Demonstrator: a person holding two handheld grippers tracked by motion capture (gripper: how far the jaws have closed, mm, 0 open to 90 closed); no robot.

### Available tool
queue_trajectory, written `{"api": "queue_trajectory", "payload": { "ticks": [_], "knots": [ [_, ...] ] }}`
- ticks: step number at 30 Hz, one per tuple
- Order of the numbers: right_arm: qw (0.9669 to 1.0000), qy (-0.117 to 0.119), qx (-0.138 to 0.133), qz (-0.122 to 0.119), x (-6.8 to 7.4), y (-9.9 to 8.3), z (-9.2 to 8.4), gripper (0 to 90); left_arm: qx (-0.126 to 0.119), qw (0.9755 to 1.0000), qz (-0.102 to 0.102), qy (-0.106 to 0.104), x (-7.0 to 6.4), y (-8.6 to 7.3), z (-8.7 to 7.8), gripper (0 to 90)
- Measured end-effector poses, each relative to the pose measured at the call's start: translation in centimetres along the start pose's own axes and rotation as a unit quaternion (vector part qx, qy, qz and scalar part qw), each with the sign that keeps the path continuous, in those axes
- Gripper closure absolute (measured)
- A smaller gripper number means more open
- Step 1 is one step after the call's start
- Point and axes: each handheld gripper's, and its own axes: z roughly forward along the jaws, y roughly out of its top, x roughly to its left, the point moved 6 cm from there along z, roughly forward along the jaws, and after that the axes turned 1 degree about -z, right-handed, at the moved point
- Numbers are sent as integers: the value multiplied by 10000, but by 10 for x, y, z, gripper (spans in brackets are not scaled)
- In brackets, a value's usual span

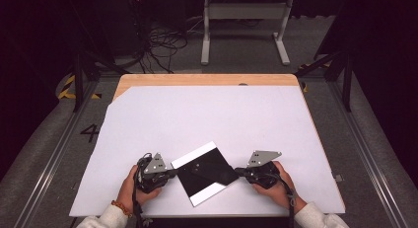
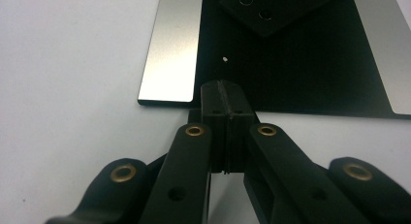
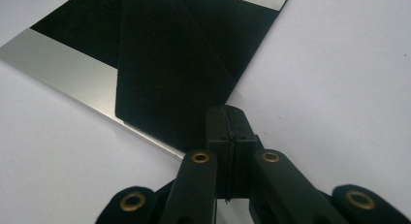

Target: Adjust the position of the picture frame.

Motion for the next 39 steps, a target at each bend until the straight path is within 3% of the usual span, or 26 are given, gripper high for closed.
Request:
{"api": "queue_trajectory", "payload": {
  "ticks": [8,13,25,30,39],
  "knots": [
    [10000,-66,-6,53,-2,-3,-4,900,-5,10000,8,-30,4,9,8,899],
    [9999,-91,-4,70,-3,-5,-5,900,132,9998,131,-5,4,14,11,899],
    [9998,-100,11,161,-7,-8,-9,900,82,9997,216,13,8,23,21,899],
    [9998,-118,30,174,-8,-9,-10,900,44,9997,226,-90,11,26,24,899],
    [9997,-127,54,181,-9,-11,-13,900,83,9995,316,27,14,35,32,899]
  ]
}}
